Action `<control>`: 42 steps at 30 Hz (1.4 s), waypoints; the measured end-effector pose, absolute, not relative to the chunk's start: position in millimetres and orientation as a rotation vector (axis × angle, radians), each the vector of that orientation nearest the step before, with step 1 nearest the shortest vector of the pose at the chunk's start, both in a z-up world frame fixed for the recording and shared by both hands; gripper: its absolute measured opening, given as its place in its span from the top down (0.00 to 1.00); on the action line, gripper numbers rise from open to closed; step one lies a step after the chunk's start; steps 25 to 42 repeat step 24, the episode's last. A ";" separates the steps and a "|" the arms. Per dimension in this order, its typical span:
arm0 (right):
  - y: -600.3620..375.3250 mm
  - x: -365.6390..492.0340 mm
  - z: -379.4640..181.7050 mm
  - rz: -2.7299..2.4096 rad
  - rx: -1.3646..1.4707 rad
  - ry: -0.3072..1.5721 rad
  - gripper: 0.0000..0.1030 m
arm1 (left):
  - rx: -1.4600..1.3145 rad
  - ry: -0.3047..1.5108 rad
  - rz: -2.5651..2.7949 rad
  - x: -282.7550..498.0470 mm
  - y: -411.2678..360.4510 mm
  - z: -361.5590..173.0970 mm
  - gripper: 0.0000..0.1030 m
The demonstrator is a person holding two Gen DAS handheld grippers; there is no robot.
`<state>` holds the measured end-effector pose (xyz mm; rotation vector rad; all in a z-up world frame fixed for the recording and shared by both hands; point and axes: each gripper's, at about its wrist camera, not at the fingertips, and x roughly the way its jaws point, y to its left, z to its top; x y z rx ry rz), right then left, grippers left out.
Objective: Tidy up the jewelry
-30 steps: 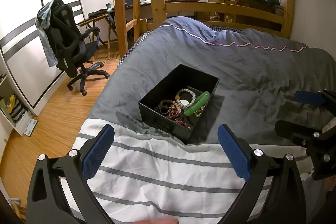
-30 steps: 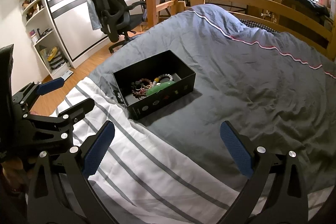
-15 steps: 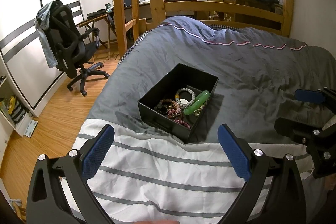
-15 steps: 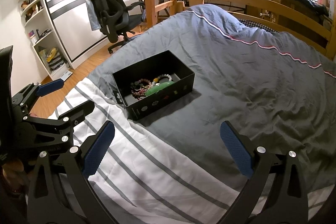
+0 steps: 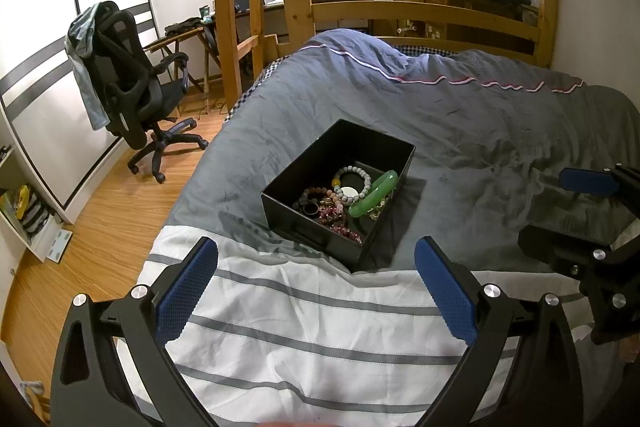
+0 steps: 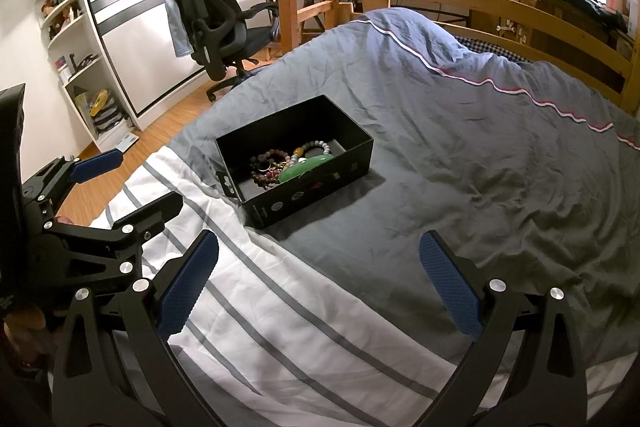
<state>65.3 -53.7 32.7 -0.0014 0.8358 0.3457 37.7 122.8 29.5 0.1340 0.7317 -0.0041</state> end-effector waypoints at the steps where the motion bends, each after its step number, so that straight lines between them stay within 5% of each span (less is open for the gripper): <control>1: -53.7 65.2 32.4 0.342 -0.003 0.836 0.04 | 0.135 0.733 -0.001 37.8 122.4 29.4 0.06; 42: -51.2 66.0 30.4 0.342 0.001 0.846 0.04 | 0.160 0.741 -0.002 34.8 125.3 26.2 0.06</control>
